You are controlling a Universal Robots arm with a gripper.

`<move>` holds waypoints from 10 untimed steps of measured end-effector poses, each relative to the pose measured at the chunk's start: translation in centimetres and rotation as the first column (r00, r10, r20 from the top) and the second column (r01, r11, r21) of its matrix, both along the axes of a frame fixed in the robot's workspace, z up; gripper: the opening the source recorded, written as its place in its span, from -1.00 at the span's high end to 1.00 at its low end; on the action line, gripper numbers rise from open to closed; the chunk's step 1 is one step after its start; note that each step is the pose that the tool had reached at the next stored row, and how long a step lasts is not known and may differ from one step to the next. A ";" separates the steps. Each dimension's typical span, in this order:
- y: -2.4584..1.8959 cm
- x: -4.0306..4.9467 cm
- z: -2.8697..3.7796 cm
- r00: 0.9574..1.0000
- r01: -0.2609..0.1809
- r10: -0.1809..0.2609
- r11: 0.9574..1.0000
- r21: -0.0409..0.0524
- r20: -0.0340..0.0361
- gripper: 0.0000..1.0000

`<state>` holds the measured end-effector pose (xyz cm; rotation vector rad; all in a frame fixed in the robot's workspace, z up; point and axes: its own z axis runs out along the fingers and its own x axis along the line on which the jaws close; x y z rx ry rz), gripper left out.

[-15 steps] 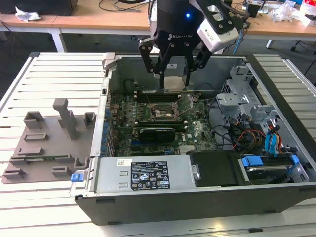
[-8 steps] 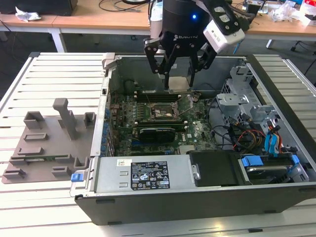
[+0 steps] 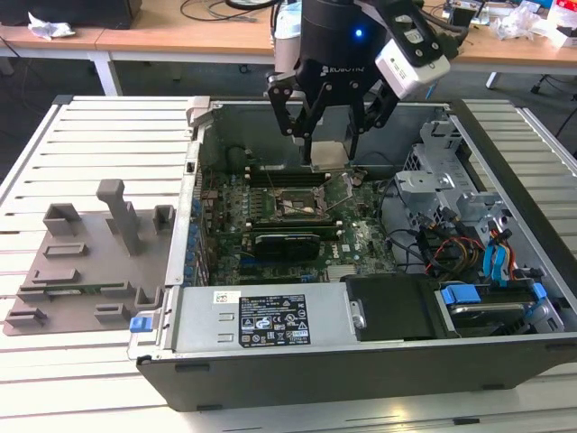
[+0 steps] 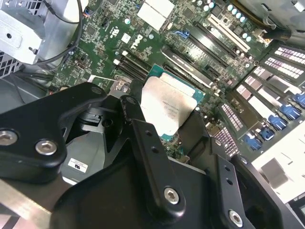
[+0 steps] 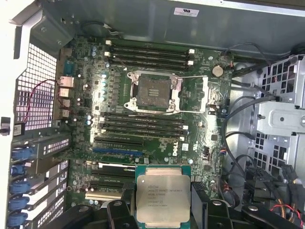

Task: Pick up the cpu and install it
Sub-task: 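Pick up the cpu and move it towards the insertion slot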

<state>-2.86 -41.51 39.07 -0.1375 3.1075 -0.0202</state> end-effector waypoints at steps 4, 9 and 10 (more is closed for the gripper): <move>0.27 0.00 -0.19 1.000 0.000 0.000 1.000 0.000 0.000 -0.11; 0.69 0.00 -0.41 1.000 0.000 0.000 1.000 0.000 0.000 -0.11; 0.74 0.00 -0.47 1.000 0.000 0.000 1.000 0.000 0.000 -0.11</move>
